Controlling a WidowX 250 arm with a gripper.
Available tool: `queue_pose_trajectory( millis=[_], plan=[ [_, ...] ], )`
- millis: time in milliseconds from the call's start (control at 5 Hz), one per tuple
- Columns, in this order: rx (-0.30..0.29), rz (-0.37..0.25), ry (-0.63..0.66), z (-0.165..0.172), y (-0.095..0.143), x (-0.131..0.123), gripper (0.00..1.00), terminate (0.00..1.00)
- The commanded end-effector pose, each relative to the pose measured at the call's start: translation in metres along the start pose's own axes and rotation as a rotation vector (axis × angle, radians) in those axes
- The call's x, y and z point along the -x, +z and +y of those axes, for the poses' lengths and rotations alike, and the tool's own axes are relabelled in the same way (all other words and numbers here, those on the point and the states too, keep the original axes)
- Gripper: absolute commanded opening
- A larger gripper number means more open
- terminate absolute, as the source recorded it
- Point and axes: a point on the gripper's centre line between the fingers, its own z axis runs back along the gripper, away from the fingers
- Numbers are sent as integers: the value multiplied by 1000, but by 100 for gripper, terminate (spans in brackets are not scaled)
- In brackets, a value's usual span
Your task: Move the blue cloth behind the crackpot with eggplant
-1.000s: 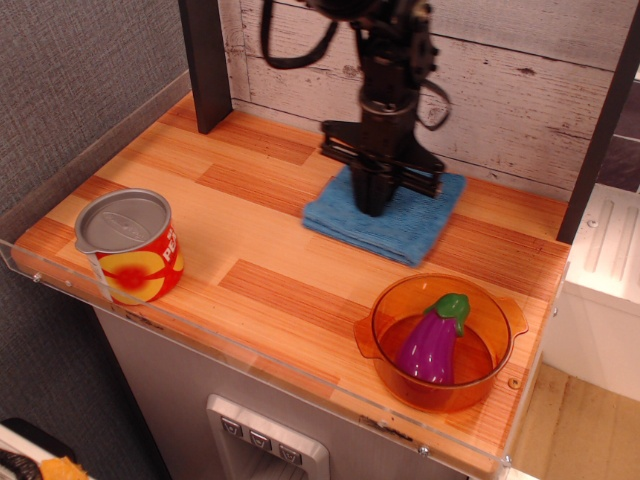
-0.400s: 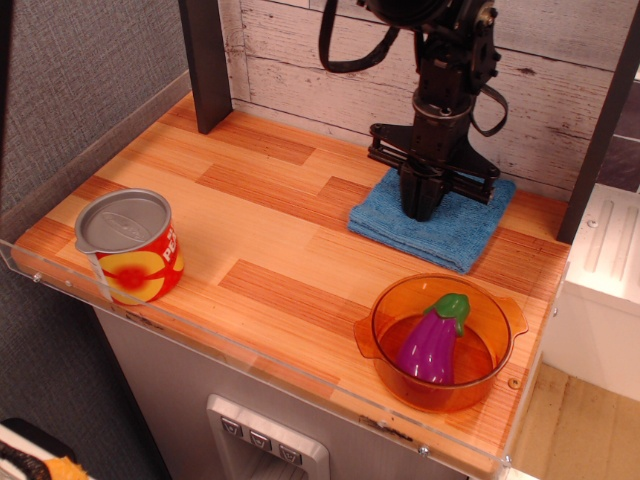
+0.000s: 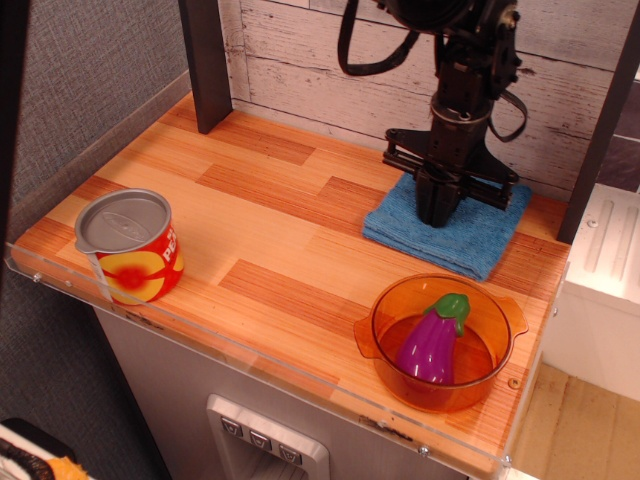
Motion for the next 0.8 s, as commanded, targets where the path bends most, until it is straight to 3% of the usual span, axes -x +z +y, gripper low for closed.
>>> queue_pose_trajectory(
  millis=[0,200,400,600],
  plan=[
    [6,-27,10,-2,17,5,0,0],
    [11,-48,21,5,25,1,100,0],
    [25,-128,30,9,39,-3,100,0],
    [104,-224,103,18,66,-5,100,0]
  ],
)
